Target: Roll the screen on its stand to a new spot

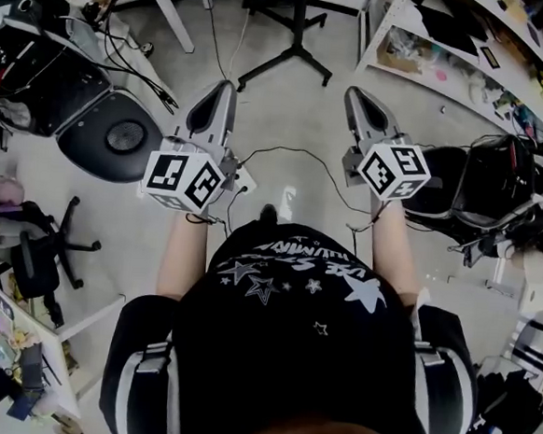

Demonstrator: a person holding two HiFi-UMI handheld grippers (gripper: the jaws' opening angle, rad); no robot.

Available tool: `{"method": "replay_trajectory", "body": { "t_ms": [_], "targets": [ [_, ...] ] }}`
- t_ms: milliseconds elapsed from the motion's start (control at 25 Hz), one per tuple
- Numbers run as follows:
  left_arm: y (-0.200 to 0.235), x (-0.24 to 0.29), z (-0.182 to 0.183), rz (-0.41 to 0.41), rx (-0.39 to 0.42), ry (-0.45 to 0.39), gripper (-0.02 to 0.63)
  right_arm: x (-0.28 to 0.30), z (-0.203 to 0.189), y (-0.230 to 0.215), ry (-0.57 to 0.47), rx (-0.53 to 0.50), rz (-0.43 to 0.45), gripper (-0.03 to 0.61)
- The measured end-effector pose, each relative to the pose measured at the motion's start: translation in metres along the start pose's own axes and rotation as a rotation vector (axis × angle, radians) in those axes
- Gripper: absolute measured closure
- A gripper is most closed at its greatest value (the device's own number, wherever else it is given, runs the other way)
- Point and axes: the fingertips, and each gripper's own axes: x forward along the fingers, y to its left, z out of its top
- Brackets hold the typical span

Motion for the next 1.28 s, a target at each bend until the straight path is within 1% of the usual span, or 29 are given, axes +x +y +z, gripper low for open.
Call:
{"method": "replay_trajectory", "body": {
  "t_ms": [200,360,480,640,760,960,1160,1200,1280],
  "targets": [
    [0.043,0.03,-0.002,-0.011,-0.008,0.021,0.603,0.05,-0.002,-0.005,0.032,-0.062,-0.032,0.572],
    [0.059,0.05,-0.003,-0.042,0.009,0.027,0.603,0.07,-0.007,-0.005,0.035,-0.021,-0.032,0.572],
    [0.064,0.061,-0.003,-0.056,0.025,0.026,0.603,0.075,-0.019,-0.007,0.065,-0.015,-0.043,0.572],
    [0.079,0.091,0.0,-0.018,0.004,-0.007,0.603,0.093,-0.022,-0.036,0.074,0.018,-0.062,0.572],
    [0.085,0.105,0.007,-0.003,0.009,-0.027,0.601,0.107,-0.022,-0.047,0.065,0.037,-0.049,0.572],
    [0.085,0.134,0.015,-0.034,0.041,-0.013,0.6,0.142,-0.012,-0.061,0.049,0.053,-0.011,0.572],
    [0.097,0.17,0.026,-0.01,0.058,-0.036,0.597,0.178,0.005,-0.088,0.015,0.063,0.018,0.572],
    [0.098,0.175,0.028,-0.008,0.059,-0.04,0.589,0.182,0.007,-0.093,0.014,0.061,0.025,0.572],
    [0.098,0.185,0.03,-0.013,0.065,-0.044,0.518,0.189,0.01,-0.105,0.015,0.059,0.032,0.572]
  ]
}}
